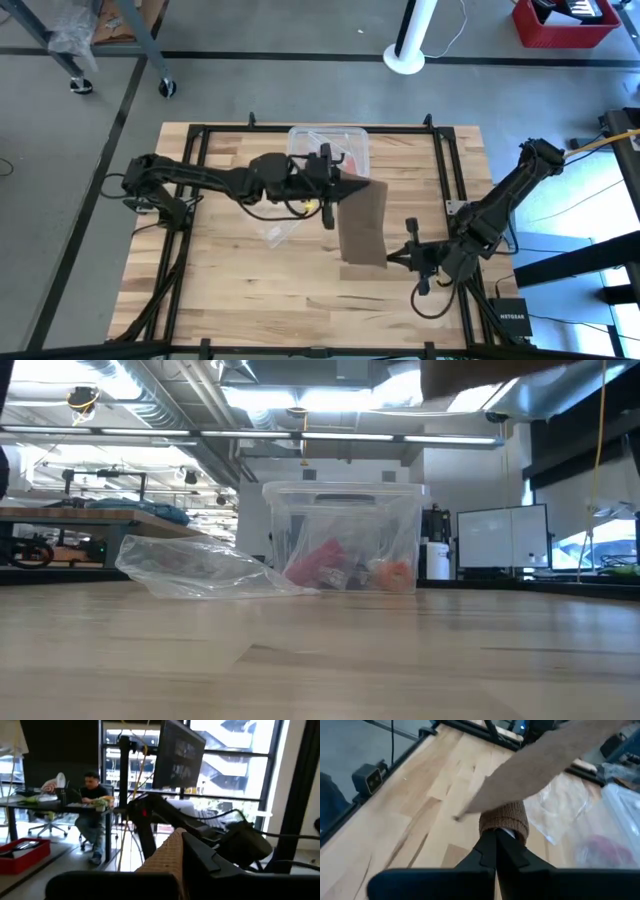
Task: Roll bandage
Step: Roll the brown bandage
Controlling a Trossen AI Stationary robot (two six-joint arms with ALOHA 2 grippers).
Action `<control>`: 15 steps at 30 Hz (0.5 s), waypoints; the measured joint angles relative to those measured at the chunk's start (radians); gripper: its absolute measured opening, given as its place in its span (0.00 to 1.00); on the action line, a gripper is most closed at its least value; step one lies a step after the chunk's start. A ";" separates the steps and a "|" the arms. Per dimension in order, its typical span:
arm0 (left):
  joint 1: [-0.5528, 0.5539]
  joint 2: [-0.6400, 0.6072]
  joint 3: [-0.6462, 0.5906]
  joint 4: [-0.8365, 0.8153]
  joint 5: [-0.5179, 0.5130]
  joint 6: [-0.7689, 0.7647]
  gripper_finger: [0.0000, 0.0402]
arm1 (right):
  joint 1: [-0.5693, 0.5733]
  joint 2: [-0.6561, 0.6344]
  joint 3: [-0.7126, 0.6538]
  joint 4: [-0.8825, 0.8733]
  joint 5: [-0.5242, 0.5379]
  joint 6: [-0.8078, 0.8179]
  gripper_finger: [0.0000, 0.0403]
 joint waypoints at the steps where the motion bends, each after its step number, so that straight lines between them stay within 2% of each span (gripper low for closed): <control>1: 0.008 0.001 0.000 -0.015 0.000 -0.001 0.03 | 0.000 0.000 -0.011 0.006 0.002 0.013 0.00; 6: 0.046 0.002 0.000 -0.068 0.000 -0.055 0.10 | 0.000 0.000 -0.095 0.149 0.015 0.028 0.00; 10: 0.067 0.003 0.000 -0.148 0.000 -0.097 0.25 | 0.000 0.014 -0.184 0.272 0.040 0.080 0.00; 15: 0.117 0.003 0.000 -0.159 -0.001 -0.125 0.46 | 0.000 0.063 -0.294 0.420 0.053 0.192 0.00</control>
